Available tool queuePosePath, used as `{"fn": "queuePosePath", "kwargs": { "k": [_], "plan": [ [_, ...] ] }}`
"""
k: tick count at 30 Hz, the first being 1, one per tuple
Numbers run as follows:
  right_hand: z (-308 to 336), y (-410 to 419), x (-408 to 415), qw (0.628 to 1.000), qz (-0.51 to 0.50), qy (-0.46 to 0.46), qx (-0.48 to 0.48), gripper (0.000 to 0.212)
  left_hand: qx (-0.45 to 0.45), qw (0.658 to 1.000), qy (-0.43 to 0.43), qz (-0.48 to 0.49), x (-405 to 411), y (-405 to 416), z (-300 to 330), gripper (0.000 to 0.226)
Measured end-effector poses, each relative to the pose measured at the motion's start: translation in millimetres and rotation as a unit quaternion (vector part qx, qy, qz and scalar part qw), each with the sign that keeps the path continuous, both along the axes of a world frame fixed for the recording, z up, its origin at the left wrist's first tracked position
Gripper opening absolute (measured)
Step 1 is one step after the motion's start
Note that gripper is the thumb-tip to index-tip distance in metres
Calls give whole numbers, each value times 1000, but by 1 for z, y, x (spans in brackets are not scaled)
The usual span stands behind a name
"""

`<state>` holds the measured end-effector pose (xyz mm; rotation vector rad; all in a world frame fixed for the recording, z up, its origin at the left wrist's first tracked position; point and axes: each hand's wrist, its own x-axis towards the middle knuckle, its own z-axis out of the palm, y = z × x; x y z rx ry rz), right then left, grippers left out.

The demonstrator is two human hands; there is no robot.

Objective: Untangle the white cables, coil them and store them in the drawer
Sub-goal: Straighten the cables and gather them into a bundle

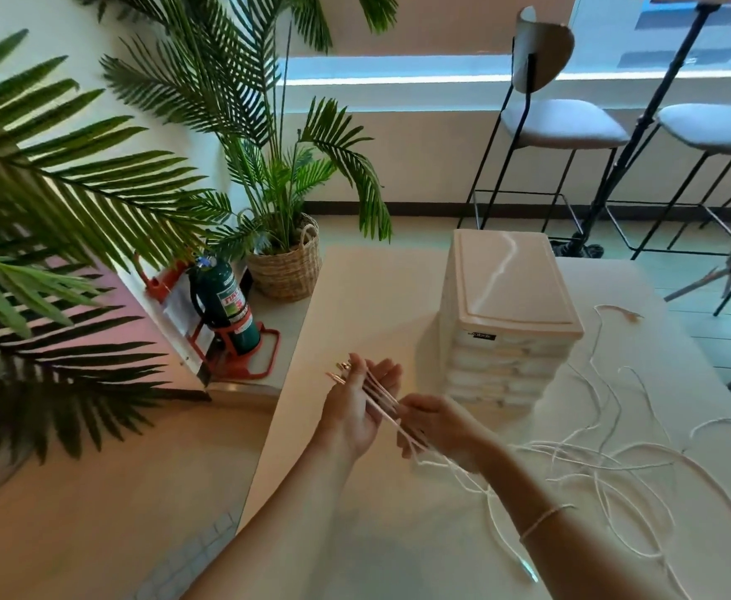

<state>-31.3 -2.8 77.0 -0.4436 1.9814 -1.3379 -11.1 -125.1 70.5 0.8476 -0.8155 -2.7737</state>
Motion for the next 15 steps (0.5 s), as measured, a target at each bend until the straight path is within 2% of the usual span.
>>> {"fn": "queuePosePath", "kwargs": {
  "k": [2,6,10,15],
  "plan": [
    [-1,2,1,992,-17,-109,-61,23,4,1000,-1,-22,1,-3,-1,26],
    [-6,7,1,982,-7,-175,-65,26,11,999,-18,-36,4,-4,-5,25],
    [-7,11,0,987,12,-160,-20,30,-28,998,-24,-47,4,-5,-10,17],
    [-8,12,-6,991,-13,-134,-18,31,-65,995,-25,-66,7,-7,-13,7]
  ]
}}
